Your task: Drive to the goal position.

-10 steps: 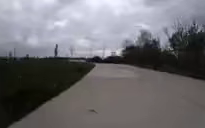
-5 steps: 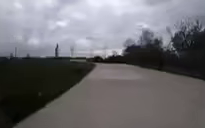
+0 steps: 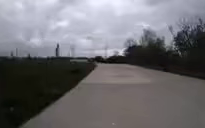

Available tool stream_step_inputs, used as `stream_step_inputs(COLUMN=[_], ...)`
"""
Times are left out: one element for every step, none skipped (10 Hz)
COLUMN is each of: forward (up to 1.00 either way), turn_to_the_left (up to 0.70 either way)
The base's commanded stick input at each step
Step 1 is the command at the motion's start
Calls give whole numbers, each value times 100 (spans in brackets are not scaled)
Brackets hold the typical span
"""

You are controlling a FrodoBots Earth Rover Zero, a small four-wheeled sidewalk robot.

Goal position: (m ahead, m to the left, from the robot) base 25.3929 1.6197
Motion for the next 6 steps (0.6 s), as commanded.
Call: stream_step_inputs(forward=[100, 100, 100, 100, 100, 100], turn_to_the_left=[0, 0, -7, -27, -27, -27])
